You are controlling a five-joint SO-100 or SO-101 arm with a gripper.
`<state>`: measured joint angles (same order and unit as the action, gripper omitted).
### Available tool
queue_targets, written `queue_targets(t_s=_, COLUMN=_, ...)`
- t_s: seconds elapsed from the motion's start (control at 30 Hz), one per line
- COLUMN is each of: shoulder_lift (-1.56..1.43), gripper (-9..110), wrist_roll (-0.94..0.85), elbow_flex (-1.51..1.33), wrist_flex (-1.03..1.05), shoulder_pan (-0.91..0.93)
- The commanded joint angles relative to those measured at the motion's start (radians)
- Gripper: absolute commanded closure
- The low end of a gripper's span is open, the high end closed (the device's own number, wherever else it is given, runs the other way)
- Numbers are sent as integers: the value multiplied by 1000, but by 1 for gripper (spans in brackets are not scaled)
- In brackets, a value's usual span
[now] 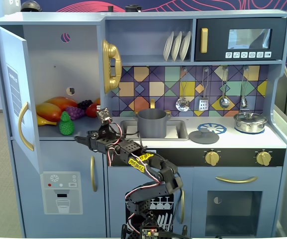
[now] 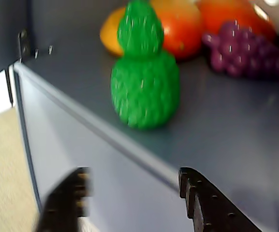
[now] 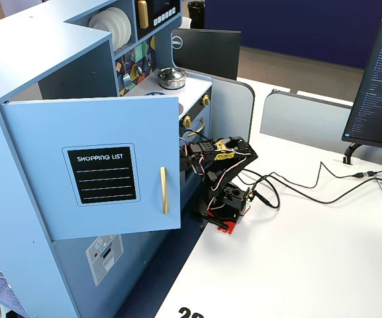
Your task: Pick up the green pineapple from the left cabinet and place it in the gray recipient
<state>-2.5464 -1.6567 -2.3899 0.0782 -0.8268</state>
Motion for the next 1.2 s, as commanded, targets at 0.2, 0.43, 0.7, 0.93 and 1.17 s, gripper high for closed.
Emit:
queue_targets(t_s=0.2, shoulder_lift=169, gripper=67, wrist_roll=114, elbow_flex=133, wrist_flex=-193, shoulder_pan=37)
queue_targets(t_s=0.43, shoulder_lift=310, gripper=64, wrist_roll=112, elbow_flex=238, wrist_flex=-210, shoulder_pan=48)
queue_targets(t_s=0.7, shoulder_lift=434, gripper=63, wrist_roll=63, elbow_flex=328, wrist_flex=-258, shoulder_pan=35)
queue_targets(t_s=0.93, shoulder_lift=526, gripper=64, wrist_roll=61, elbow_flex=417, wrist_flex=-262, shoulder_pan=48)
queue_targets(t_s=1.17, shoulder_lift=586, gripper=65, wrist_roll=66, elbow_flex=457, wrist_flex=-273, shoulder_pan=57)
